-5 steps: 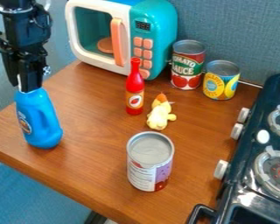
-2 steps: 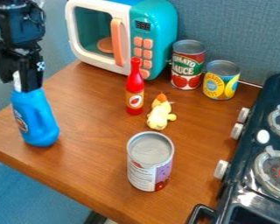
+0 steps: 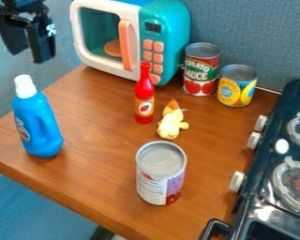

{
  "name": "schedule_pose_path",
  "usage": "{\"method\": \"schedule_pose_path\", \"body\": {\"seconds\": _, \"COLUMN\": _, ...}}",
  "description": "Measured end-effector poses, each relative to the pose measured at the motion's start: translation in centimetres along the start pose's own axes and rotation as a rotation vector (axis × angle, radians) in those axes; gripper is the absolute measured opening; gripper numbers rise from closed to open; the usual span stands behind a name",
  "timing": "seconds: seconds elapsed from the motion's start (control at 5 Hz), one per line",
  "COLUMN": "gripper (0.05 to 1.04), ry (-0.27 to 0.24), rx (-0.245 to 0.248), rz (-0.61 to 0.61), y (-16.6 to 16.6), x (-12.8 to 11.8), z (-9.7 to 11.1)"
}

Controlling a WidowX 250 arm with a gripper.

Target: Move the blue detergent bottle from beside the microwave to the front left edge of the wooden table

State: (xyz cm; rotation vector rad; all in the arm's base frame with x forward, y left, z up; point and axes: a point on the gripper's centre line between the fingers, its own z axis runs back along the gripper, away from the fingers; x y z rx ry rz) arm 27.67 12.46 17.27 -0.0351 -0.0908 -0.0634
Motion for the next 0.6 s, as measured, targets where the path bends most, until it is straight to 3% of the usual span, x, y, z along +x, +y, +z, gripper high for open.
{"method": "schedule_pose_path", "body": {"seconds": 0.2, "gripper": 1.002, "ry": -0.043, "rx": 0.048, "rz": -0.052, "y": -1.9, "x": 3.3, "z": 0.9}}
{"method": "schedule_pose_path", "body": {"seconds": 0.6, "gripper": 1.001, "ry": -0.011, "rx": 0.052, "rz": -0.037, "y": -7.1, "x": 6.1, "z": -1.7}}
